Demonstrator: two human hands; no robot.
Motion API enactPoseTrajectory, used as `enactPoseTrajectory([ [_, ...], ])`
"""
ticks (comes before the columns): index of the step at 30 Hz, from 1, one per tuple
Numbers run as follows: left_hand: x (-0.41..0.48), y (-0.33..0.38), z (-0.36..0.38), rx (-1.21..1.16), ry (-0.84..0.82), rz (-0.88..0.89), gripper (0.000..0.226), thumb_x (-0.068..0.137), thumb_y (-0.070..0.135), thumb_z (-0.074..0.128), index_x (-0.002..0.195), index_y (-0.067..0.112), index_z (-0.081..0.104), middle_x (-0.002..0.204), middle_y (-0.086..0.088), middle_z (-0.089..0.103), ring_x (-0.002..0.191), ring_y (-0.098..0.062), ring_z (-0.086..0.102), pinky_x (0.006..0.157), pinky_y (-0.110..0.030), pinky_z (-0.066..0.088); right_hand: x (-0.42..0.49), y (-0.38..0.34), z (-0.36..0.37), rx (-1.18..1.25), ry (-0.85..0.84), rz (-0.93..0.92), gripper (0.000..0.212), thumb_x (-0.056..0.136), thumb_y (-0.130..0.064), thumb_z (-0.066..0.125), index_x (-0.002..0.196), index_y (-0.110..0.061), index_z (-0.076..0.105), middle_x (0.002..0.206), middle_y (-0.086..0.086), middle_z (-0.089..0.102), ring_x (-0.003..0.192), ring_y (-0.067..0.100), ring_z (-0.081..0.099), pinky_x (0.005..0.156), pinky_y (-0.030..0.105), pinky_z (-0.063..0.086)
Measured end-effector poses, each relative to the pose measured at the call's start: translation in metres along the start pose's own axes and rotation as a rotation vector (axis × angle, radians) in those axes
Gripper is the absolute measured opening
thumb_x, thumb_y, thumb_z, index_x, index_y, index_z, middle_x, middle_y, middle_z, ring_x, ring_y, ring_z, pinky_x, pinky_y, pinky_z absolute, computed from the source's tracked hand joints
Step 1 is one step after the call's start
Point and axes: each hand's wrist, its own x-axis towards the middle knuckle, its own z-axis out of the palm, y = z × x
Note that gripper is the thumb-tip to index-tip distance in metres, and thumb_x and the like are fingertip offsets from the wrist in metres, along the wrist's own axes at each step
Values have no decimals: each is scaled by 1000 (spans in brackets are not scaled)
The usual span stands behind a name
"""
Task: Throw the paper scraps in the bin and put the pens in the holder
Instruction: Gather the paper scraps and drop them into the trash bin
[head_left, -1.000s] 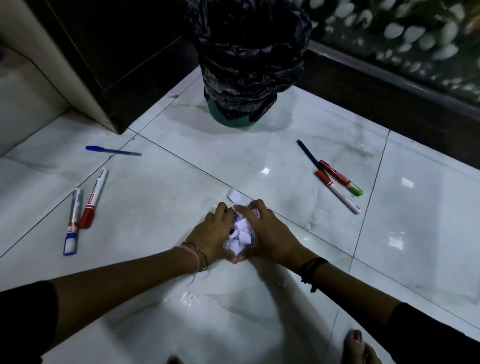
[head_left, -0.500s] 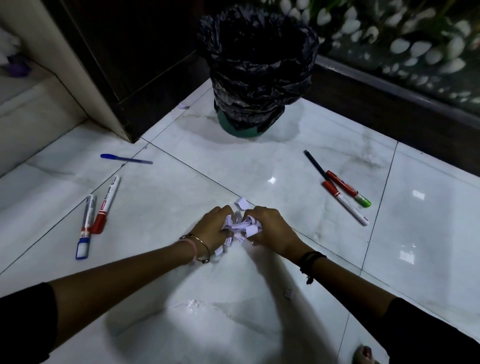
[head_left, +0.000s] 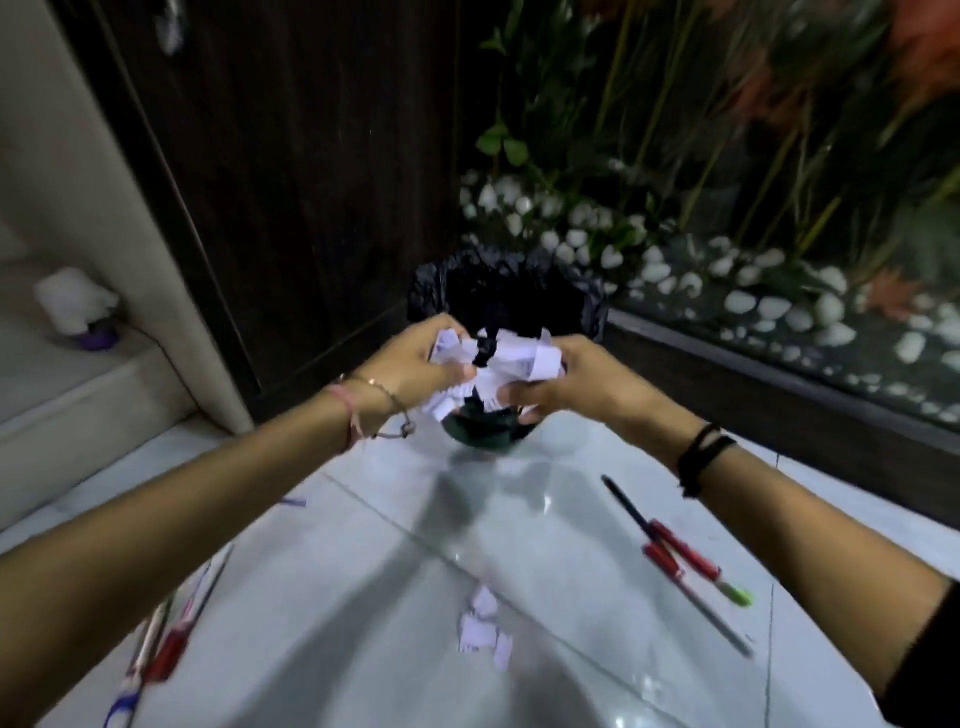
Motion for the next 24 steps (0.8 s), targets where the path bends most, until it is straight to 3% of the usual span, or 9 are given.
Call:
enactPoseTrajectory([
  [6,96,39,-14,-23,150,-68,17,79,3,63,81,9,48,68,-3,46,70,-22,49,53,-25,36,74,-27,-42,116,100,25,22,78,8,69,100,3,67,92,15,69,70,15,68,64,19,59],
  [9,127,31,-3,-44,225,-166,27,62,14,65,76,-8,56,80,-26,60,83,-36,61,61,-28,38,113,-6,-42,85,161,123,26,75,3,73,100,2,65,100,19,67,73,21,65,61,26,60],
  [13,138,15,20,-135,188,-318,42,82,7,59,49,10,34,36,1,39,35,-12,36,40,-23,28,132,11,-35,-143,150,169,46,68,-18,79,109,-7,60,101,13,63,91,28,61,75,41,51],
  [14,139,11,22,-117,195,-327,39,84,8,60,52,10,38,34,7,40,38,-10,40,43,-24,31,131,11,-35,-147,169,196,56,69,-18,78,119,-10,55,106,11,58,96,29,60,79,41,51],
  [16,133,12,24,-113,209,-312,12,83,16,65,86,7,59,74,6,57,77,-15,54,72,-27,47,124,9,-38,-78,199,241,62,74,-12,76,129,-15,48,110,7,50,94,25,59,79,40,54],
  [17,131,11,23,-126,223,-318,26,82,19,66,105,9,57,95,0,55,94,-19,53,87,-32,47,119,8,-40,-32,204,239,55,76,-9,75,125,-15,51,108,6,50,87,21,59,76,38,56],
  [19,124,16,19,-134,267,-278,22,81,18,68,100,15,59,105,-9,56,99,-25,56,88,-39,48,103,3,-41,34,226,184,29,79,-4,72,106,-8,62,100,11,59,78,21,63,71,36,59],
  [21,110,19,19,-192,285,-224,12,81,12,66,75,18,57,93,-11,62,84,-23,60,77,-38,53,82,0,-37,53,276,81,6,83,-1,68,87,-5,67,84,14,65,73,22,66,65,31,61],
  [24,66,14,30,-208,237,-150,20,81,4,59,66,17,57,70,-7,63,65,-15,63,61,-25,57,43,10,-19,25,267,-32,5,85,0,63,85,-1,68,66,7,62,62,14,63,58,24,60],
])
